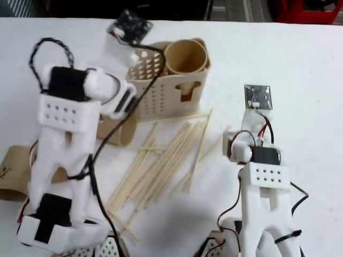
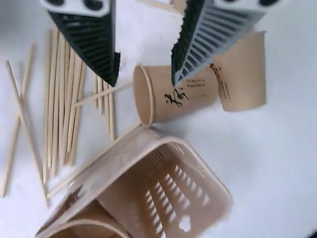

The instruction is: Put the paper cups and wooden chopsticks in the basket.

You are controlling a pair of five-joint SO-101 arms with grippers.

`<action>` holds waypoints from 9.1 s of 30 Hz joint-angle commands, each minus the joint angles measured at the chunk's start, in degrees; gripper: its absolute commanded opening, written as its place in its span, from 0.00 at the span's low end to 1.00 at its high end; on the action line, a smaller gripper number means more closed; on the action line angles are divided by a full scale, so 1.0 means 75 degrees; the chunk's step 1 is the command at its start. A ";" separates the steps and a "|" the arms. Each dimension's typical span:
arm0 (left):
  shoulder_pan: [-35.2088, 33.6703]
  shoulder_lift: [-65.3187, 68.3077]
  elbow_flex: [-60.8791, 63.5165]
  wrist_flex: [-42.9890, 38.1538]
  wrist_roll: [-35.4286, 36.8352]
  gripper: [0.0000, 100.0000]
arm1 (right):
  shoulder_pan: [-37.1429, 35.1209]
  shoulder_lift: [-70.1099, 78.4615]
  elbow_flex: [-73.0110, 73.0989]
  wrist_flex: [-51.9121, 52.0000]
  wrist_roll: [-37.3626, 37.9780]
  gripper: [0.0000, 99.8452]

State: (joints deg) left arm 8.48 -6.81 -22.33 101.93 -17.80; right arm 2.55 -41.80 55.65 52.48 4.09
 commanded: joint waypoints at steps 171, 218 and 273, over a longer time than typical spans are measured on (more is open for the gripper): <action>-0.4108 -0.1201 0.0305 -0.0270 -0.4689 0.19 | 0.0018 -0.0205 -0.0047 -0.0123 -0.0012 0.21; -0.4038 -0.2573 0.9096 -0.9495 -0.4935 0.03 | 0.0018 -0.0205 0.0129 -0.0334 -0.0012 0.21; 0.1424 0.1612 -0.3716 -0.1606 0.0422 0.02 | 0.0018 -0.0205 0.0129 -0.0334 0.0000 0.21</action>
State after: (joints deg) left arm 18.33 -3.12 -35.08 83.47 -16.22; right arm 2.46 -41.80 57.14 50.73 4.09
